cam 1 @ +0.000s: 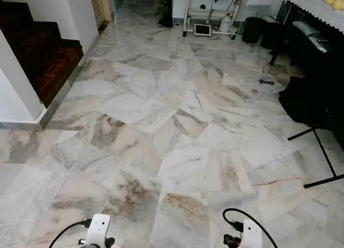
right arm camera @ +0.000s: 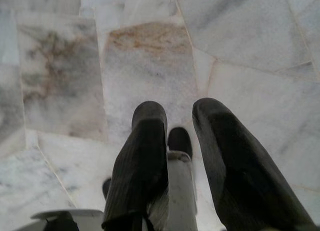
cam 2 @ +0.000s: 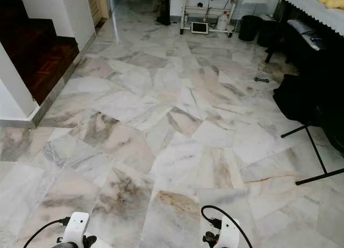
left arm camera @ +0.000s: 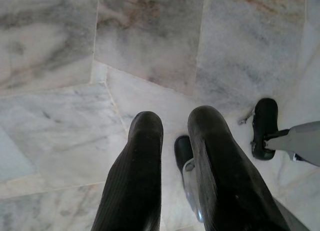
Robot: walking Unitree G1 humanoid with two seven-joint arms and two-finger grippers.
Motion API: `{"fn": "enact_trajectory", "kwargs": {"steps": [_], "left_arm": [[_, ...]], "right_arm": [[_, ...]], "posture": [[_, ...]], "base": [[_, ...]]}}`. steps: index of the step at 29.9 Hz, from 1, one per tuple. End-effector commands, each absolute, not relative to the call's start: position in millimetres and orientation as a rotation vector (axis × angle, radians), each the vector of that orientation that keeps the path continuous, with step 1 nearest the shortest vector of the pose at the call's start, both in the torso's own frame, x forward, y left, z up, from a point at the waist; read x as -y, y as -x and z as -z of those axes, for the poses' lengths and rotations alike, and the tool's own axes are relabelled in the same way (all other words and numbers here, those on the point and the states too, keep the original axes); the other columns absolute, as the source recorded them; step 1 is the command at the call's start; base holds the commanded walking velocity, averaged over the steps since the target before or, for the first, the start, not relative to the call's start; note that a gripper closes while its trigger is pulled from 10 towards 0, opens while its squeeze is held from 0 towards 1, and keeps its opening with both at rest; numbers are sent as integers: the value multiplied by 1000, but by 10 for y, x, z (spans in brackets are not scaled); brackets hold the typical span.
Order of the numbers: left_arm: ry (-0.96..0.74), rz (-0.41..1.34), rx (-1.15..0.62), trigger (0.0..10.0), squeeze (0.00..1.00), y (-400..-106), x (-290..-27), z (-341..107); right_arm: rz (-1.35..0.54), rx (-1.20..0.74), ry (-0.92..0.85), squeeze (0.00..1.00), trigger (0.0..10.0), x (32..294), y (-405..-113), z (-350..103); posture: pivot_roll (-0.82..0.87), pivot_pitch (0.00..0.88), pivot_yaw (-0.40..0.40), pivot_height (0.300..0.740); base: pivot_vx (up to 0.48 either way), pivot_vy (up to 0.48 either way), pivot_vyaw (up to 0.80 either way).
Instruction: Setting the table
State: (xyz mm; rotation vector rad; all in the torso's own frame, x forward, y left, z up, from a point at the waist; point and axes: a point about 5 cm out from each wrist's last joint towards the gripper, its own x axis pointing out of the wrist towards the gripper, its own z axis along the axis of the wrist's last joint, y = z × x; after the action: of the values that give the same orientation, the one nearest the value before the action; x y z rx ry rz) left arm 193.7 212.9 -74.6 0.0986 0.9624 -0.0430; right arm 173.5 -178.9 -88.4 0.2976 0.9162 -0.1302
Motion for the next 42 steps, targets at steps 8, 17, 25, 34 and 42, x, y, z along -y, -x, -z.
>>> {"fn": "enact_trajectory", "kwargs": {"steps": [8, 17, 25, 34, 42], "left_arm": [[-72, 36, -968, 10000, 0, -1939, -2123, 747], [-78, 35, -965, 10000, 0, -1949, -2135, 740], [-83, 43, -962, 10000, 0, -1960, -2133, 734], [-88, 51, -967, 10000, 0, -1939, -2130, 745], [-95, 57, -977, 10000, 0, -1918, -2121, 758]], "right_arm": [[132, -938, -285, 0, 10000, 1812, -1711, 896], [123, -944, -276, 0, 10000, 1793, -1716, 897], [116, -955, -269, 0, 10000, 1771, -1700, 907], [115, -965, -269, 0, 10000, 1764, -1668, 922], [112, -968, -264, 0, 10000, 1767, -1661, 925]], "posture": [[95, 0, -48, 740], [100, 0, -45, 740], [99, 0, -43, 740], [97, 0, -42, 740], [90, 0, -40, 740]], "base": [[0, 0, -784], [0, 0, -781], [0, 0, -781], [0, 0, -781], [0, 0, -781]]}}
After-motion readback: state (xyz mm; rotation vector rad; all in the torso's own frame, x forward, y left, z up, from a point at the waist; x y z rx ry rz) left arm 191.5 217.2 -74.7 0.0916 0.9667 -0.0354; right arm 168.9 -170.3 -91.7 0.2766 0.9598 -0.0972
